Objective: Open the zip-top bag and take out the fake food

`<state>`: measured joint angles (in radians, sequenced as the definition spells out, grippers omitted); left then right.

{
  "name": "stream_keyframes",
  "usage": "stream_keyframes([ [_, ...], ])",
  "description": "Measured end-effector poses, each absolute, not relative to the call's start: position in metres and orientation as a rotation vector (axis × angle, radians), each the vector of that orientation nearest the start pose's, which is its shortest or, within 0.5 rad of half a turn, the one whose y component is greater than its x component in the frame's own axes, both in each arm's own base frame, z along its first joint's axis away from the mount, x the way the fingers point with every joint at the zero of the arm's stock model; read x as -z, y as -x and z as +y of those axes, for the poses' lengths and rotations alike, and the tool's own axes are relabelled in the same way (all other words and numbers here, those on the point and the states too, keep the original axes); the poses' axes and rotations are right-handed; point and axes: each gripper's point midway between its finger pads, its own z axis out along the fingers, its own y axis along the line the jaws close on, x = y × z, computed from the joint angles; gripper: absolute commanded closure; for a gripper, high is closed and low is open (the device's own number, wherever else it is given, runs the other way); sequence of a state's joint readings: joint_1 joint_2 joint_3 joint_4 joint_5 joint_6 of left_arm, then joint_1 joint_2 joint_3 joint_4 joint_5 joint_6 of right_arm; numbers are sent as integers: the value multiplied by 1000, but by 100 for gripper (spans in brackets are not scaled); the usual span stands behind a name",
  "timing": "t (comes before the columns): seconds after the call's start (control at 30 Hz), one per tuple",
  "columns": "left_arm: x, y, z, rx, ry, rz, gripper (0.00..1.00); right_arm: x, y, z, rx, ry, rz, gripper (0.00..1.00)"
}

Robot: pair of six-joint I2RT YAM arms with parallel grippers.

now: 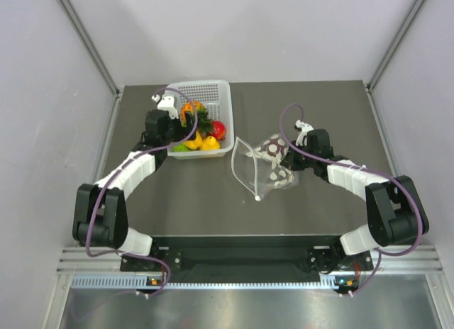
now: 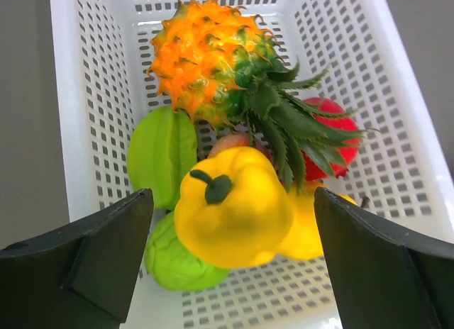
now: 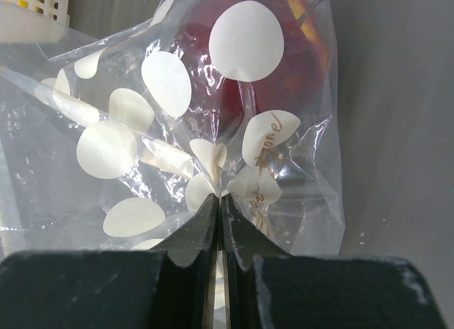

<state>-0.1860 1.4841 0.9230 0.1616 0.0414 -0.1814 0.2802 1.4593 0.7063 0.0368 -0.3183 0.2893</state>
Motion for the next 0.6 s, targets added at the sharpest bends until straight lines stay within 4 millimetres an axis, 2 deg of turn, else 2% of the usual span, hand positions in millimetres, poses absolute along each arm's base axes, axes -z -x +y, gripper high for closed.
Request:
stream_keyframes([
  [0.13, -184, -425, -101, 301, -52, 1942, 1, -67, -330, 165, -661, 162, 2326, 96],
  [0.23, -218, -413, -114, 322, -94, 1863, 1, -67, -330, 165, -665, 163, 2326, 96],
  [0.3, -240, -400, -133, 350, -152, 1805, 1, -67, -329, 166, -668, 165, 2327, 96],
  [0.37, -256, -383, -164, 395, -251, 1755, 1, -67, -329, 166, -672, 166, 2326, 96],
  [0.43, -264, -364, -198, 455, -357, 1721, 1, -68, -329, 167, -676, 167, 2324, 96],
  [0.47, -264, -351, -219, 509, -427, 1709, 1, -70, -329, 167, -679, 169, 2319, 96],
  [0.53, -258, -331, -246, 596, -525, 1702, 3, -75, -329, 168, -684, 172, 2305, 96],
  [0.6, -243, -317, -259, 664, -587, 1723, 3, -81, -328, 168, -690, 174, 2288, 96],
])
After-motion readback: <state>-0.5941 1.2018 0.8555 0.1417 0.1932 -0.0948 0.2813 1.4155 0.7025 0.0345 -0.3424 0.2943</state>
